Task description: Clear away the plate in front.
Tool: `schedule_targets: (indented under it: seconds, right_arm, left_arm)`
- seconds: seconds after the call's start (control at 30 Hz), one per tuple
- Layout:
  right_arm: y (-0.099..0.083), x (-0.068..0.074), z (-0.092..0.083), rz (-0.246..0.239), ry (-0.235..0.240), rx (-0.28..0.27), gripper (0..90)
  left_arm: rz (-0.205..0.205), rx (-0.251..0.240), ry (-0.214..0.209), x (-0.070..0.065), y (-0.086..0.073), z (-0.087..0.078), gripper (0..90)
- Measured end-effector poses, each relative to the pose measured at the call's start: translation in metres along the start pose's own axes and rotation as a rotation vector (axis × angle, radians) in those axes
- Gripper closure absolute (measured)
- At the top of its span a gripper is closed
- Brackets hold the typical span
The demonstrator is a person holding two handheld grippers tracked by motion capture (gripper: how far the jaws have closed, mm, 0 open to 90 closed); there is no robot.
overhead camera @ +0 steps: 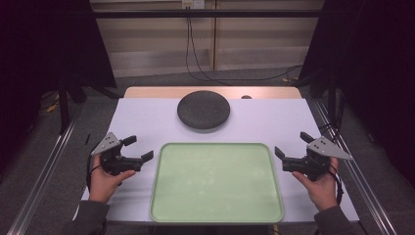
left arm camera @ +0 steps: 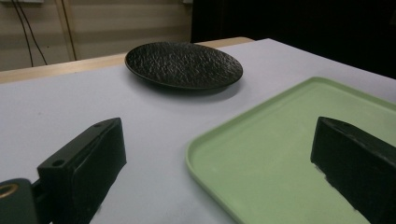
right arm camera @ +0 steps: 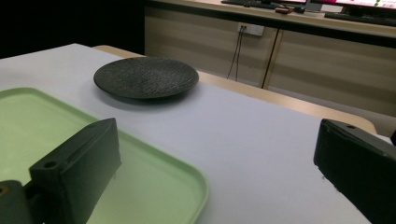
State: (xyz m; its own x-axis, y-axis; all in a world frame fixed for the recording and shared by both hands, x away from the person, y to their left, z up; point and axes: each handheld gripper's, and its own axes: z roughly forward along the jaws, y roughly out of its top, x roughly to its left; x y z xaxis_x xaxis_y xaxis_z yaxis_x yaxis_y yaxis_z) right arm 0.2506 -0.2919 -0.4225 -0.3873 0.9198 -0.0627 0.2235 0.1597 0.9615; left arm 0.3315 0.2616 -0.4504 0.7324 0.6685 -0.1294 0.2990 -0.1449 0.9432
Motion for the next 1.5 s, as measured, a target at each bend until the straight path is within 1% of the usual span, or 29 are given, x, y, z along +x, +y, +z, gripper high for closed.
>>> schedule_targets:
  seconds: [0.03,0.07,0.1,0.13,0.17,0.23,0.3,0.33,0.37,0.43,0.47,0.53,0.57,0.6,0.63,0.7,0.73,0.77,0.8,0.87,0.9,1.0,1.03,1.07,1.13,1.2,1.27,1.37,1.5]
  right_arm:
    - [0.0,0.001,0.001,0.002,0.0,0.003,0.4]
    - [-0.001,0.001,0.002,-0.003,0.001,0.007,0.4]
    - [-0.002,0.001,0.003,0.001,0.002,0.014,0.4]
    - [-0.002,0.001,0.003,0.012,0.01,0.021,0.5]
    - [-0.002,0.001,0.004,0.004,0.009,0.015,0.6]
    - [-0.002,0.002,0.004,-0.002,0.012,0.016,0.7]
    - [-0.003,0.003,0.004,0.011,0.03,0.021,1.0]
    - [-0.004,0.003,0.004,0.001,0.028,0.026,1.2]
    - [-0.004,0.004,0.004,0.004,0.031,0.026,1.2]
    - [-0.005,0.004,0.003,0.002,0.024,0.037,1.4]
    - [-0.005,0.004,0.003,0.007,0.019,0.032,1.4]
    - [-0.006,0.003,0.002,0.011,0.028,0.036,1.5]
    - [-0.006,0.003,0.002,0.011,0.019,0.034,1.5]
    - [-0.006,0.003,0.001,0.014,0.026,0.037,1.5]
    - [-0.006,0.002,0.001,0.014,0.026,0.037,1.5]
    - [-0.007,0.002,0.0,0.019,0.02,0.037,1.5]
    - [-0.007,0.0,-0.001,0.022,0.013,0.027,1.5]
    - [-0.007,0.0,-0.002,0.029,0.018,0.029,1.5]
    - [-0.007,0.0,-0.002,0.032,0.02,0.026,1.5]
    - [-0.007,-0.001,-0.003,0.032,0.011,0.026,1.5]
    - [-0.007,-0.001,-0.003,0.035,0.022,0.024,1.5]
    - [-0.008,-0.001,-0.003,0.034,0.021,0.026,1.6]
    - [-0.008,0.0,-0.003,0.033,0.023,0.027,1.7]
    - [-0.008,0.0,-0.004,0.028,0.022,0.03,1.7]
    - [-0.008,0.0,-0.004,0.028,0.028,0.026,1.8]
    - [-0.008,0.001,-0.005,0.026,0.029,0.025,1.8]
    - [-0.008,0.001,-0.006,0.021,0.027,0.028,1.9]
    - [-0.008,0.002,-0.007,0.022,0.029,0.025,2.0]
    - [-0.009,0.002,-0.009,0.015,0.03,0.027,2.2]
  left_arm:
    - [-0.006,-0.003,-0.003,-0.001,0.0,0.001,3.1]
    - [-0.006,-0.006,-0.019,0.0,0.0,0.001,3.2]
    - [-0.005,-0.002,-0.013,-0.001,0.001,0.002,3.3]
    - [0.002,0.004,-0.021,0.0,0.001,0.003,3.4]
    - [0.002,0.008,-0.003,-0.001,0.001,0.003,3.4]
    - [-0.019,0.007,-0.002,-0.001,0.0,0.004,3.5]
    - [-0.025,0.009,0.009,-0.001,0.001,0.006,3.5]
    - [-0.033,0.007,0.022,-0.001,0.002,0.007,3.5]
    - [-0.041,0.007,0.014,0.0,0.003,0.008,3.5]
    - [-0.058,0.013,0.033,0.002,0.006,0.011,3.5]
    - [-0.06,0.008,0.026,0.003,0.007,0.012,3.5]
    - [-0.092,-0.005,0.031,0.006,0.012,0.018,3.6]
    - [-0.092,-0.001,0.043,0.008,0.013,0.02,3.7]
    - [-0.096,0.0,0.025,0.009,0.015,0.023,3.8]
    - [-0.09,0.008,0.044,0.01,0.017,0.026,4.1]
    - [-0.093,0.008,0.046,0.011,0.019,0.029,4.4]
    - [-0.095,0.012,0.036,0.013,0.023,0.037,4.6]
    - [-0.085,0.024,0.046,0.013,0.025,0.04,4.6]
    - [-0.085,0.027,0.038,0.014,0.027,0.045,4.8]
    - [-0.09,0.031,0.039,0.015,0.032,0.054,5.0]
    - [-0.087,0.032,0.046,0.016,0.033,0.057,5.2]
    - [-0.095,0.036,0.042,0.021,0.038,0.068,5.9]
    - [-0.1,0.039,0.056,0.022,0.039,0.073,5.9]
    - [-0.113,0.031,0.05,0.022,0.039,0.076,6.1]
    - [-0.11,0.051,0.053,0.025,0.04,0.083,6.3]
    - [-0.12,0.062,0.064,0.026,0.041,0.092,6.5]
    - [-0.132,0.059,0.069,0.028,0.042,0.099,6.8]
    - [-0.136,0.074,0.065,0.03,0.043,0.109,7.1]
    - [-0.16,0.087,0.089,0.034,0.045,0.123,7.4]
